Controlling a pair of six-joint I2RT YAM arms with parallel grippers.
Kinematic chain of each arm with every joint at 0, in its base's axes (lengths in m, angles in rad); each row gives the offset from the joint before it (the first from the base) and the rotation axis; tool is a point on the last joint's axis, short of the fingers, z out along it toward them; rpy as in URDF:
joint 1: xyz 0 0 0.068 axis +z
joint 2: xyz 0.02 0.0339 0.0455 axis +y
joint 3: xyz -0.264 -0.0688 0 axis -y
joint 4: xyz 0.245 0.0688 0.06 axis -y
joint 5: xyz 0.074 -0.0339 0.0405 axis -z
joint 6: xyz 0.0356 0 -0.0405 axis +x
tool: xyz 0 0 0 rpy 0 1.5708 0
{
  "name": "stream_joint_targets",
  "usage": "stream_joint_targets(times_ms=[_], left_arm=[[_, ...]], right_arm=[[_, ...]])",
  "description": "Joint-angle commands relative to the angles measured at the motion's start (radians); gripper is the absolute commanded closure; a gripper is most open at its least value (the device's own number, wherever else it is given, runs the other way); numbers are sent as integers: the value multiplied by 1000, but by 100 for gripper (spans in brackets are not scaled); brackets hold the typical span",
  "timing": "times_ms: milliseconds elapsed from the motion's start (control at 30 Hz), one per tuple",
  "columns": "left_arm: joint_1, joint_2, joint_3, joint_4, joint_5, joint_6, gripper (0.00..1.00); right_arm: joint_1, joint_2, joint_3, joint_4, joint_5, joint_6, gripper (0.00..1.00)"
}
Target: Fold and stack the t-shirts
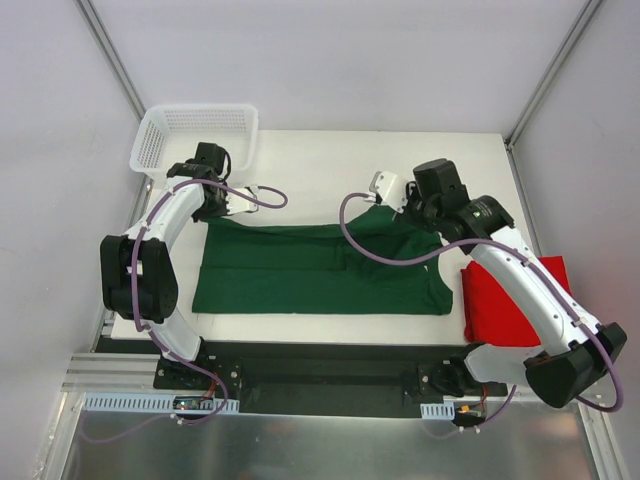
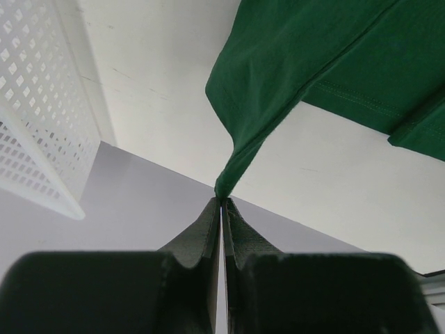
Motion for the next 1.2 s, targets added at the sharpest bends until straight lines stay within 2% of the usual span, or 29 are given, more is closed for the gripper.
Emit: stream_joint_targets(times_ms=[0, 433, 1167], left_arm=[[-11, -1, -11, -27, 5, -20, 100], [-11, -19, -53, -27, 0, -36, 100], [-17, -55, -165, -62, 14, -77, 100]], right_arm=[[17, -30, -8, -21, 23, 15, 99], [40, -57, -75, -30, 40, -16, 99], [85, -13, -106, -93, 52, -20, 99]])
